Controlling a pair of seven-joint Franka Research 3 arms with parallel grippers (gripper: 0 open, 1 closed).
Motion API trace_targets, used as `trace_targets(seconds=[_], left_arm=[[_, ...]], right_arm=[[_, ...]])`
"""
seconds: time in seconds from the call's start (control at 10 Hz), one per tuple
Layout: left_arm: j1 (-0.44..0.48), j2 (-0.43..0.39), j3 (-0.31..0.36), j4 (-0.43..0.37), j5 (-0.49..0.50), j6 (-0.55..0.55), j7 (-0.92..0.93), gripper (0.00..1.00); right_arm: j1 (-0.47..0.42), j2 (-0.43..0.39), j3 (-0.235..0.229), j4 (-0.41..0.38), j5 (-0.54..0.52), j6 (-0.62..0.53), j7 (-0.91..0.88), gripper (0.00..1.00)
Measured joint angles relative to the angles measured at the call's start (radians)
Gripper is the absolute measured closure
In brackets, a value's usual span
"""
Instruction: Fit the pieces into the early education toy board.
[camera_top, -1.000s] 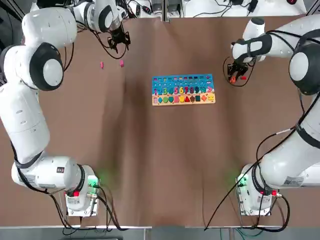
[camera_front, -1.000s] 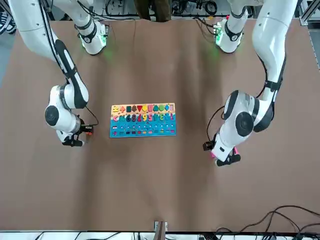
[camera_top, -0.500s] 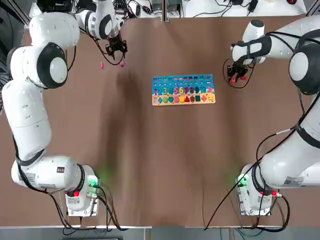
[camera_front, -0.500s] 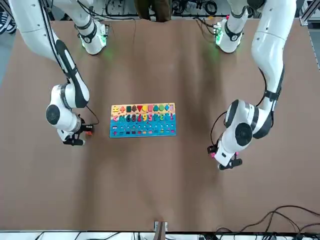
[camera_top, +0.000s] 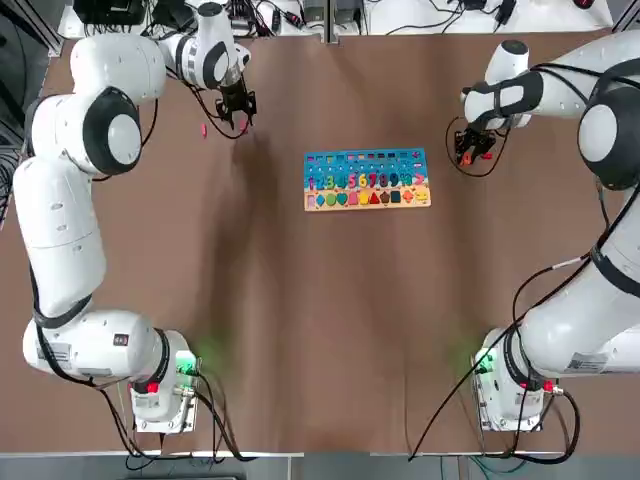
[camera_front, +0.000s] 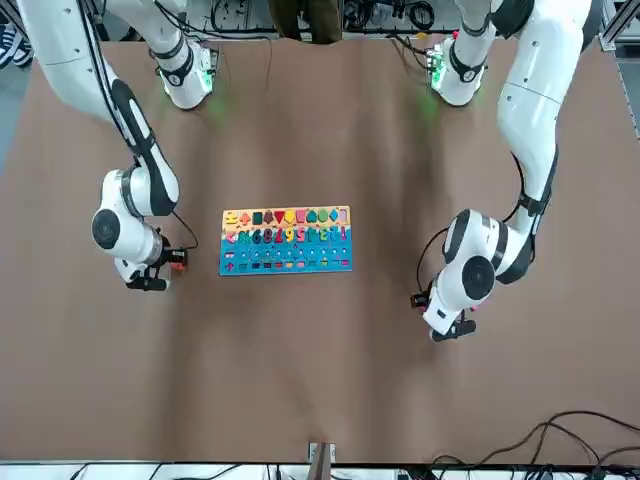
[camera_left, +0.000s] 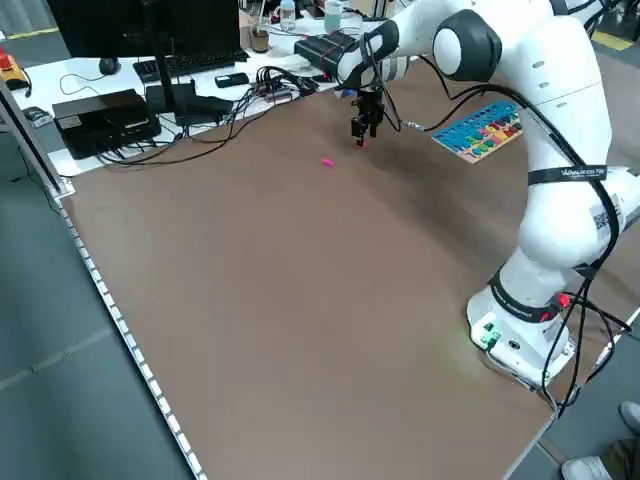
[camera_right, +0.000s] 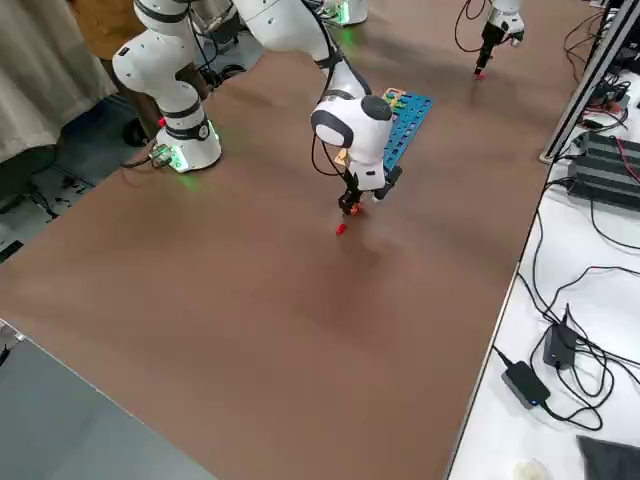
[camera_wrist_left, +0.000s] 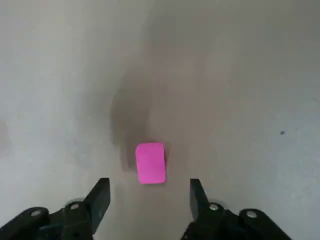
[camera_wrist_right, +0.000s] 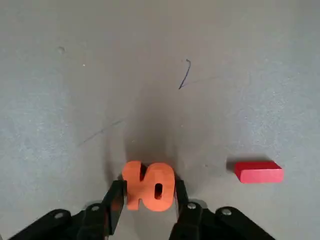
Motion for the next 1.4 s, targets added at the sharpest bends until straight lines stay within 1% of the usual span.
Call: trace_targets(seconds=[0.5,0.8,1.0,1.2,1.4], left_arm=[[0.000,0.034,0.005,0.022,0.000,0.009,0.011,0.34],[-0.001,0.048,0.010,0.035,0.002,0.015,0.011,0.34],[-0.001,0.051,0.014,0.038,0.002,0.016,0.012,0.37],[-0.002,0.051,0.014,0.040,0.002,0.016,0.012,0.46],[-0.004,0.051,0.014,0.042,0.002,0.016,0.012,0.48]], right_arm=[[0.000,0.000,0.000,0.000,0.000,0.000,0.000,0.50],[0.000,0.000,0.000,0.000,0.000,0.000,0.000,0.50],[0.000,-0.002,0.000,0.001,0.000,0.000,0.000,0.50],[0.000,-0.004,0.000,0.002,0.000,0.000,0.000,0.50],[0.000,-0.008,0.001,0.003,0.000,0.001,0.000,0.50]])
